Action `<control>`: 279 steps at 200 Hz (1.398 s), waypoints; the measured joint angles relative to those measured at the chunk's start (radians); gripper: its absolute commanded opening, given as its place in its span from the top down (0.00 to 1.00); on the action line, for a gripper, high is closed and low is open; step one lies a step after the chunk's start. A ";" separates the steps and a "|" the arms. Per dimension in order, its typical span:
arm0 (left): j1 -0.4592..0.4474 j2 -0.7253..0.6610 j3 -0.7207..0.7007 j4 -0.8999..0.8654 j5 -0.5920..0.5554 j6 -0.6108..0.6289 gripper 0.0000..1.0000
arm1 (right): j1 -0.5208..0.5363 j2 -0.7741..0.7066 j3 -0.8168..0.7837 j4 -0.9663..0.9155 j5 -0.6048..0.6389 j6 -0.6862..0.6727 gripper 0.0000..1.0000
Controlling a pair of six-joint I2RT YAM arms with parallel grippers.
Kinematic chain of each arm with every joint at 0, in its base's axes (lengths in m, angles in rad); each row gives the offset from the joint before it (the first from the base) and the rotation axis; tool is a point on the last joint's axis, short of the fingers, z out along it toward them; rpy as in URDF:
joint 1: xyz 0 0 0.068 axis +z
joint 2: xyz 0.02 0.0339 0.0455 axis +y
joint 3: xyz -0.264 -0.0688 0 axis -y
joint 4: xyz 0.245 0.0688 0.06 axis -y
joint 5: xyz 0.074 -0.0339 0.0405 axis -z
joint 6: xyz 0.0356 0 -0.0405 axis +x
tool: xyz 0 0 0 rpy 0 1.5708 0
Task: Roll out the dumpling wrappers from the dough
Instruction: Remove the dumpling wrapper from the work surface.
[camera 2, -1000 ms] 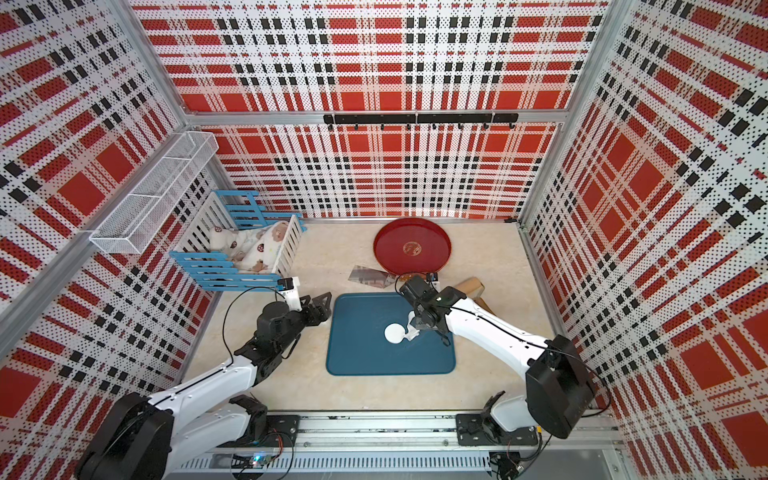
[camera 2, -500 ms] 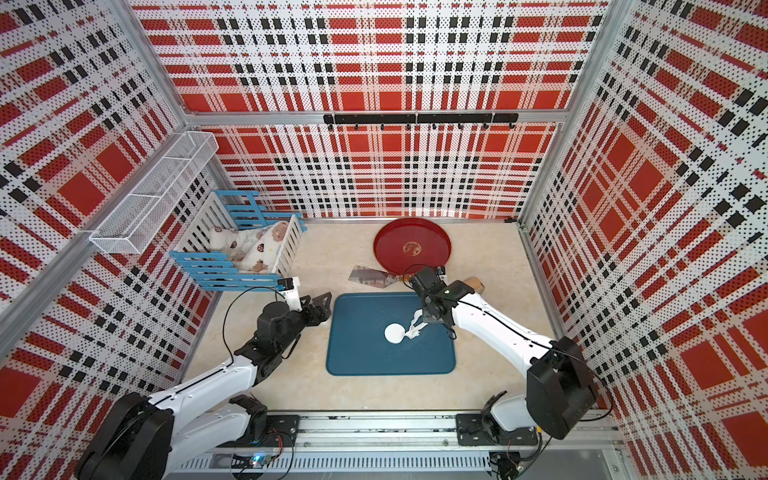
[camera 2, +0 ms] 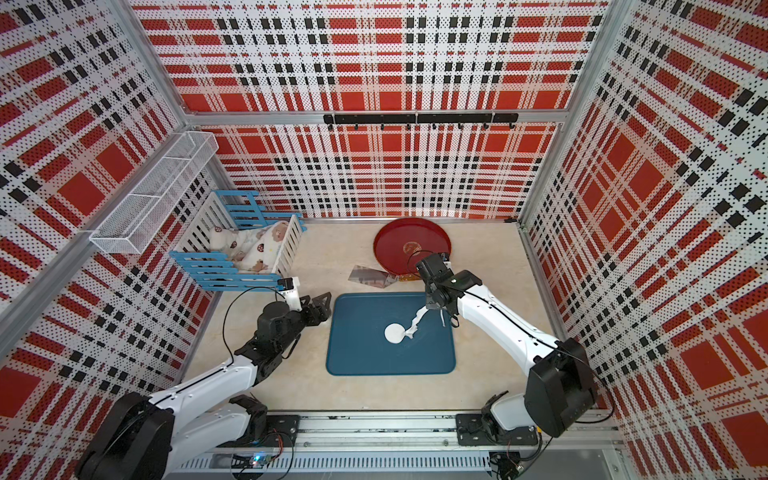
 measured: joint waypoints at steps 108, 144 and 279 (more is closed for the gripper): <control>0.000 0.003 0.000 0.000 0.000 0.000 0.16 | -0.001 0.032 0.019 0.019 -0.025 -0.019 0.89; 0.000 0.003 0.000 0.000 0.000 0.003 0.16 | -0.001 0.032 0.019 0.019 -0.030 -0.012 0.88; -0.001 0.015 0.000 0.000 0.000 0.006 0.16 | -0.001 0.067 -0.004 0.034 -0.124 0.035 0.79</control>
